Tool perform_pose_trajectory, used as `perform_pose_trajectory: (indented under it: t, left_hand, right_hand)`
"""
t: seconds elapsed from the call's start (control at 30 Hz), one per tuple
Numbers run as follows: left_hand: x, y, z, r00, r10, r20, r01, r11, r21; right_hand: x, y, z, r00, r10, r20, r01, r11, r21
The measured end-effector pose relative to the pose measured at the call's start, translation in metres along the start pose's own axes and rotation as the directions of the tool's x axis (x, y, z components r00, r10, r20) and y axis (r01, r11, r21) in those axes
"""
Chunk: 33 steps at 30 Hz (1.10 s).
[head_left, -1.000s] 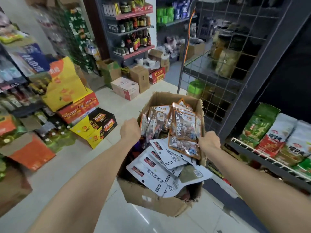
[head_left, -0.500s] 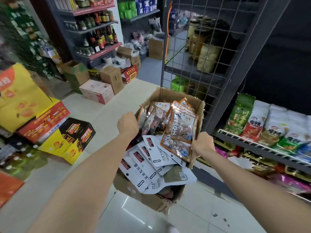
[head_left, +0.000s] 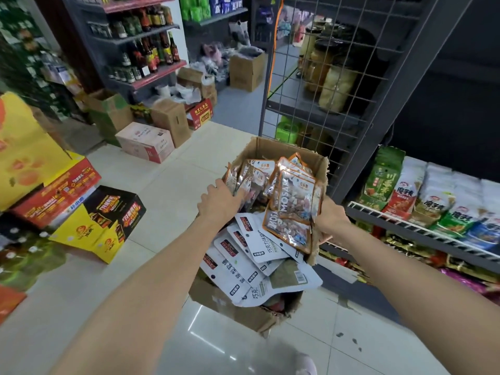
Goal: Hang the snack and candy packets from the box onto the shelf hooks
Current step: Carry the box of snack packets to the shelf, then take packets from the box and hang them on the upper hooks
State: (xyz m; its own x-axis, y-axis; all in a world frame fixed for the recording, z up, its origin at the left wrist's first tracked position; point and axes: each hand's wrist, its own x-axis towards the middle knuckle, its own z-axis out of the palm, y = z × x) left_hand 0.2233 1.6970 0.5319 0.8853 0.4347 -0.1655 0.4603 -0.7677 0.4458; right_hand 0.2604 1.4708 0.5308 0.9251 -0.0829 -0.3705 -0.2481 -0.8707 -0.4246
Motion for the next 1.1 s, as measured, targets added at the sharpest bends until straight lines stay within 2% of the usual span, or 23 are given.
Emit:
perform_pose_trajectory:
  t: [0.1,0.2,0.33,0.4,0.5,0.57,0.63,0.7,0.77,0.8,0.87,0.97,1.1]
  left_hand:
    - [-0.002,0.005,0.000,0.999,0.032,0.041,-0.035,0.997,0.064]
    - [0.000,0.010,0.000,0.995,0.069,0.066,-0.072,0.996,0.051]
    - [0.000,0.021,0.003,0.997,0.058,0.054,-0.062,0.995,0.082]
    - [-0.002,0.026,0.005,0.999,0.035,0.033,-0.038,0.994,0.102]
    - [-0.007,0.032,0.010,0.997,0.067,-0.024,-0.064,0.994,0.086]
    - [-0.011,0.034,0.012,0.984,0.146,-0.105,-0.142,0.989,0.042]
    - [-0.016,0.038,0.013,0.932,0.284,-0.226,-0.274,0.959,0.074]
    - [-0.021,0.046,0.014,0.837,0.459,-0.297,-0.434,0.888,0.149]
    - [-0.027,0.060,0.015,0.766,0.592,-0.249,-0.575,0.805,0.146]
    - [-0.030,0.067,0.017,0.752,0.627,-0.203,-0.613,0.779,0.133]
    - [-0.030,0.080,0.024,0.782,0.613,-0.115,-0.606,0.790,0.091]
    - [-0.024,0.094,0.037,0.870,0.493,-0.024,-0.493,0.868,-0.057]
    - [-0.020,0.105,0.046,0.949,0.316,-0.025,-0.312,0.918,-0.245]
  right_hand:
    - [-0.001,0.007,-0.001,1.000,0.026,0.006,-0.026,0.998,0.059]
    - [-0.013,0.010,-0.005,0.998,0.060,0.024,-0.062,0.995,0.081]
    - [-0.017,0.011,-0.008,0.998,0.059,0.029,-0.059,0.998,0.000]
    - [-0.016,0.007,-0.011,0.998,-0.017,-0.055,0.009,0.989,-0.146]
    - [-0.015,0.000,-0.017,0.948,-0.272,-0.163,0.207,0.920,-0.332]
    - [-0.014,-0.001,-0.018,0.898,-0.431,-0.094,0.373,0.855,-0.360]
    - [-0.006,0.006,-0.016,0.889,-0.458,0.016,0.440,0.844,-0.308]
    - [0.000,0.013,-0.015,0.893,-0.449,0.030,0.448,0.879,-0.164]
    - [0.003,0.014,-0.021,0.890,-0.454,-0.038,0.455,0.889,0.056]
    - [0.003,0.014,-0.025,0.888,-0.455,-0.068,0.460,0.877,0.140]
    - [0.006,0.015,-0.035,0.882,-0.464,-0.079,0.470,0.863,0.187]
    - [0.019,0.018,-0.044,0.890,-0.457,-0.009,0.454,0.881,0.134]
    - [0.041,0.018,-0.051,0.879,-0.466,0.097,0.463,0.885,0.055]
